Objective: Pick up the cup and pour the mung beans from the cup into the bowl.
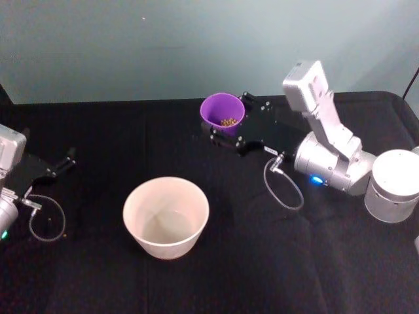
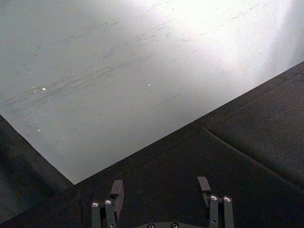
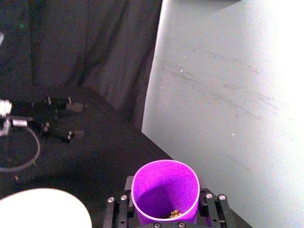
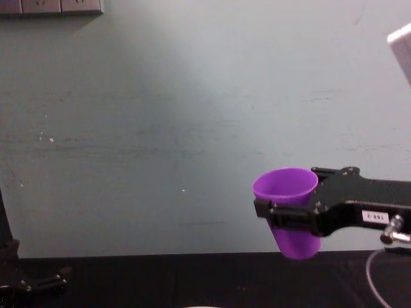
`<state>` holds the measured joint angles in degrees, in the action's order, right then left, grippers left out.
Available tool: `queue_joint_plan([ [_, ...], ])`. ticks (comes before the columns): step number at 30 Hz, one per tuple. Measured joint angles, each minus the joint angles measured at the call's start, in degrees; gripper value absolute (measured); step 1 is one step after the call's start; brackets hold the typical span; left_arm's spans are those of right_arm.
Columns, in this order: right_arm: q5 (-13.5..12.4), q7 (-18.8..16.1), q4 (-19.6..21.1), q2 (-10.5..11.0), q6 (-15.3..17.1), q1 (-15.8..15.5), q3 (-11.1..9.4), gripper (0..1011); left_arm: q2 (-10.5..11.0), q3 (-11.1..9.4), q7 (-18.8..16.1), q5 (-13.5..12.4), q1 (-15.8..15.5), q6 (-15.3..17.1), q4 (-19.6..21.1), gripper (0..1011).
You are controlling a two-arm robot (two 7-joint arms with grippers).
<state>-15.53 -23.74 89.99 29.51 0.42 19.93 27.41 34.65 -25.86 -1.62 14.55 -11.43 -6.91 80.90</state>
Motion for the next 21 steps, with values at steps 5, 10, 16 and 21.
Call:
queue_joint_plan([
  [5,4.17,0.34,-0.31,0.53,-1.95,-0.04,0.92,738,0.00,0.00,0.00,0.00,0.00,0.00,0.00,1012],
  [10,11.17,1.48,0.10,1.53,-3.97,0.01,2.86,738,0.00,0.00,0.00,0.00,0.00,0.00,0.00,1011],
  [16,21.41,3.66,1.36,2.70,-5.25,0.48,5.98,738,0.00,0.00,0.00,0.00,0.00,0.00,0.00,1011],
  [21,29.61,5.82,2.08,3.28,-5.78,0.85,8.10,738,0.00,0.00,0.00,0.00,0.00,0.00,0.00,1012],
])
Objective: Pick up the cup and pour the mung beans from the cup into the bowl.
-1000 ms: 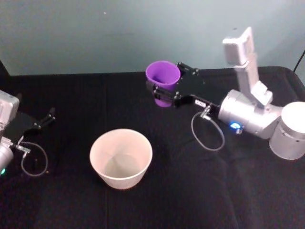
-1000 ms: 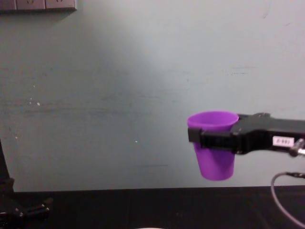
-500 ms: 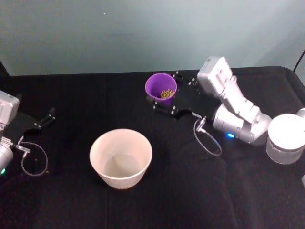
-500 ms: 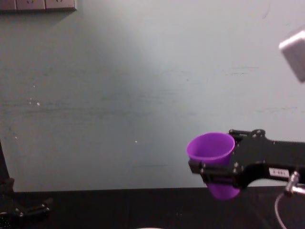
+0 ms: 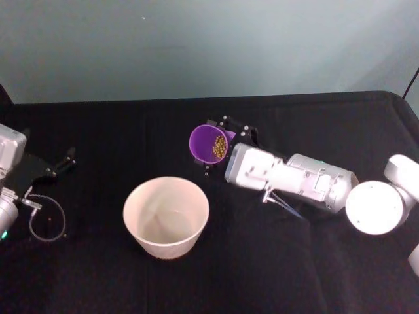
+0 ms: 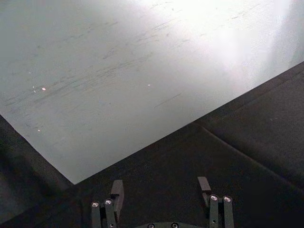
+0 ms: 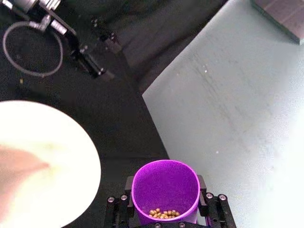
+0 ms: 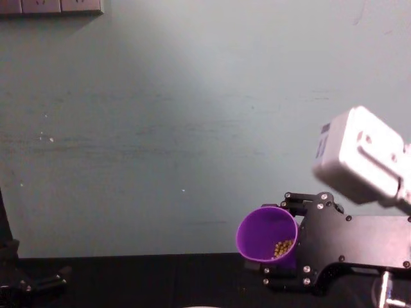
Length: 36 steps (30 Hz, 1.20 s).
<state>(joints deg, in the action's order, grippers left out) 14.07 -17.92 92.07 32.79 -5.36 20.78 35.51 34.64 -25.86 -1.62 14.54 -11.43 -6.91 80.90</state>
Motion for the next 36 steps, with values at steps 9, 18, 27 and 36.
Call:
queue_joint_plan([
  [9,8.47,2.56,1.14,0.43,-0.03,-0.06,1.44,738,0.00,0.00,0.00,0.00,0.00,0.00,0.00,1012],
  [18,16.55,4.34,1.69,0.71,-0.55,-0.05,2.73,739,0.00,0.00,0.00,0.00,0.00,0.00,0.00,1011],
  [27,21.65,4.79,2.42,0.79,-1.13,-0.33,3.73,739,0.00,0.00,0.00,0.00,0.00,0.00,0.00,1011],
  [36,30.73,6.54,4.11,1.45,-1.04,-0.46,5.57,738,0.00,0.00,0.00,0.00,0.00,0.00,0.00,1011],
])
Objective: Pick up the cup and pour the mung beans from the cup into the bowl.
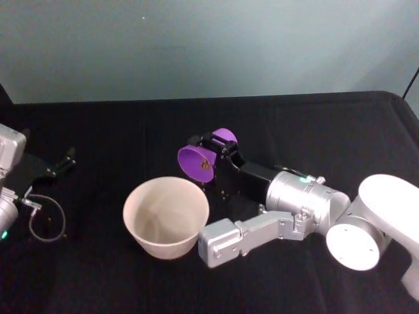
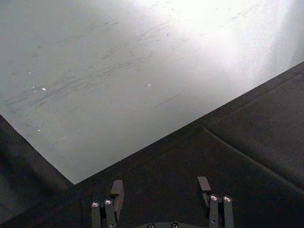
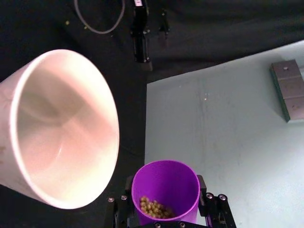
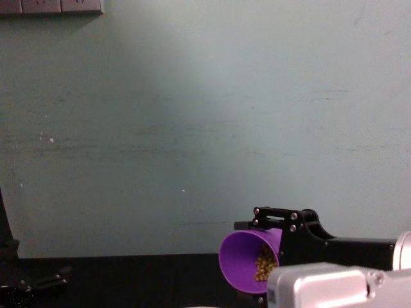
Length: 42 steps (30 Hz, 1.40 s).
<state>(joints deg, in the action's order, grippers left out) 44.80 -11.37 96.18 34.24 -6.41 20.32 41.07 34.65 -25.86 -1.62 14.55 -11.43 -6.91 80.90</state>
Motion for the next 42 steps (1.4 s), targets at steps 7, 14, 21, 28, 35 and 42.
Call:
queue_joint_plan([
  [7,3.47,0.39,0.36,-0.13,0.00,-0.22,0.40,739,0.00,0.00,0.00,0.00,0.00,0.00,0.00,1011],
  [14,7.35,0.55,0.64,-0.21,-0.17,-0.26,0.95,738,0.00,0.00,0.00,0.00,0.00,0.00,0.00,1011],
  [21,11.45,1.24,0.98,0.00,-0.04,-0.13,1.73,738,0.00,0.00,0.00,0.00,0.00,0.00,0.00,1011],
  [28,14.67,1.96,1.31,0.32,0.45,0.03,2.61,739,0.00,0.00,0.00,0.00,0.00,0.00,0.00,1011],
  [35,16.05,2.02,1.50,0.52,0.97,0.09,3.05,739,0.00,0.00,0.00,0.00,0.00,0.00,0.00,1011],
  [42,17.36,2.16,1.65,0.68,1.60,0.10,3.42,739,0.00,0.00,0.00,0.00,0.00,0.00,0.00,1011],
])
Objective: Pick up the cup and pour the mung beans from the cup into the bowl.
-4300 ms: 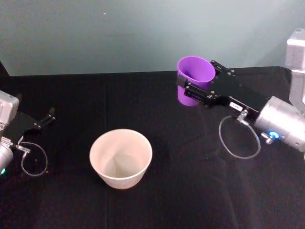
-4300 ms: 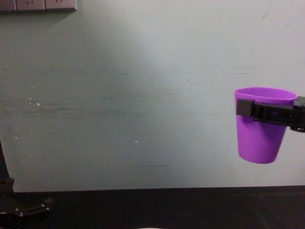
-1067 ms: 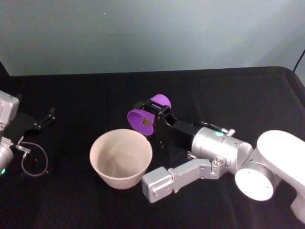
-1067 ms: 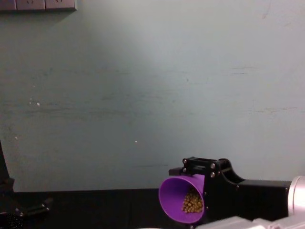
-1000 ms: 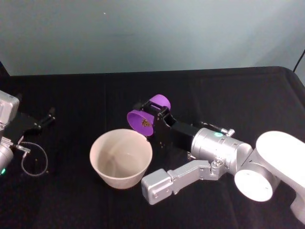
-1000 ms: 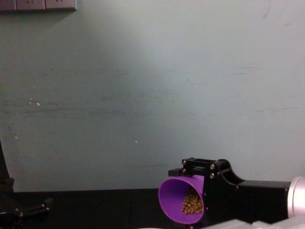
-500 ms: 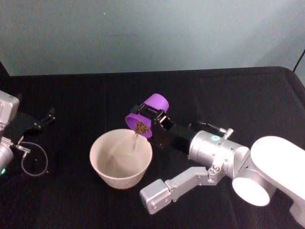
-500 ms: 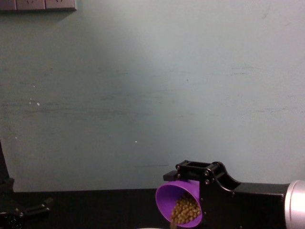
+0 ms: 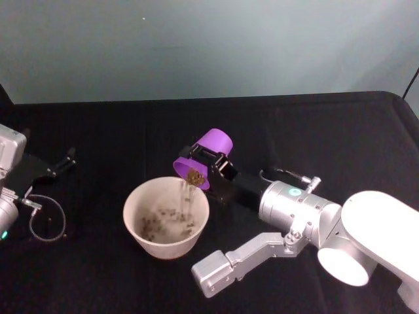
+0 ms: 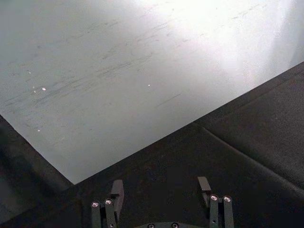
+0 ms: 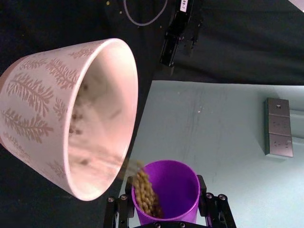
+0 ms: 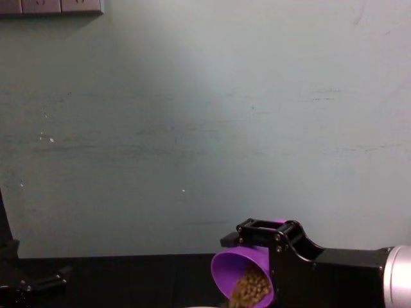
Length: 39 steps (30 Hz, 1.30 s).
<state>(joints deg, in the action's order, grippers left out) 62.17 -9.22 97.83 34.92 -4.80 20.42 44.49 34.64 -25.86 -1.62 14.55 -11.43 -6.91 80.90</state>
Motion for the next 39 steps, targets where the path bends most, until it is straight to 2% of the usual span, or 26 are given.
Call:
queue_joint_plan([
  [26,5.36,1.84,0.08,-0.01,2.40,0.13,1.75,739,0.00,0.00,0.00,0.00,0.00,0.00,0.00,1011],
  [39,9.94,3.48,0.12,0.04,4.41,0.51,3.23,738,0.00,0.00,0.00,0.00,0.00,0.00,0.00,1012],
])
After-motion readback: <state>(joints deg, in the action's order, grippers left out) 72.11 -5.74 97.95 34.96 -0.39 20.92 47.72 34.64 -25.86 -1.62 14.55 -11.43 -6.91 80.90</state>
